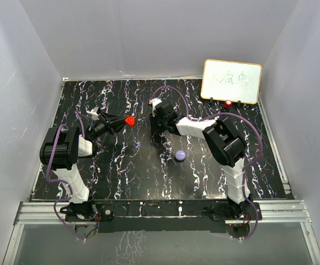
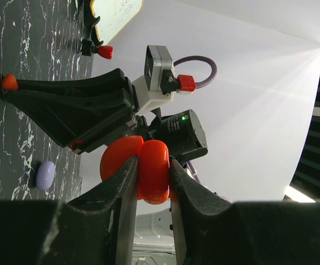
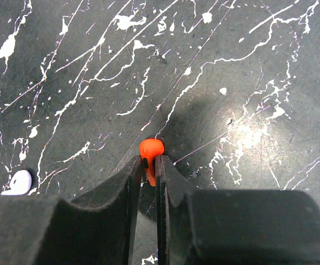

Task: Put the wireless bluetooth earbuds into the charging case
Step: Pick up the earbud from the center of the board.

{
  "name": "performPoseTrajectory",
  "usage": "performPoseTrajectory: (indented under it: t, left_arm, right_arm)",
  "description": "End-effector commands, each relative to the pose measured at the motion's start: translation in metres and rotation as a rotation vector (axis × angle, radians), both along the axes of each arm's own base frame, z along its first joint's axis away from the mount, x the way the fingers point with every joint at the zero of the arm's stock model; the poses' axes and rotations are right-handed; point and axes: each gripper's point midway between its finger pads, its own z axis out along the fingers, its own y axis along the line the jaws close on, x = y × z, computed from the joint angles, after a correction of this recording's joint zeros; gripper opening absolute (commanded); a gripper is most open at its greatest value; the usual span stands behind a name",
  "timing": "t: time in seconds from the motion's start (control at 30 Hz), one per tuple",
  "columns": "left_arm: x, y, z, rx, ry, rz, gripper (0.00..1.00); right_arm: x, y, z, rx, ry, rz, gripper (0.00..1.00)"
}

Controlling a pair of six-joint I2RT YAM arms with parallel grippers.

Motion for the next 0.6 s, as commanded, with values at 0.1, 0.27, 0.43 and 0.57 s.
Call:
performPoseTrajectory:
  t: [0.1,0.27,0.43,0.57]
  left_arm:
    - [-0.018,0.0018,0.0657,0.014,-0.39,-0.005,0.0]
    - [-0.0188,0.0017,0.065,0.014,-0.387,-0.005,0.0]
    - [-0.0192,0.0016,0.0651,0.014,-0.388,-0.006,0.0]
    - [-0.0196,0.0013,0.0651,0.015,-0.388,-0.008,0.0]
  right_arm:
    - [0.0127,0.0035,0.0067,0.008,-0.046,-0.006,0.12]
    - [0.0147,0.0031,0.0077,0.006,-0.053,-0.01,0.07]
    - [0.0161,0.0046,0.0092,0.014,-0.061,-0.008,0.05]
    - [0.0161,0.0064,0.0067,0.007,-0.048,-0.001,0.14]
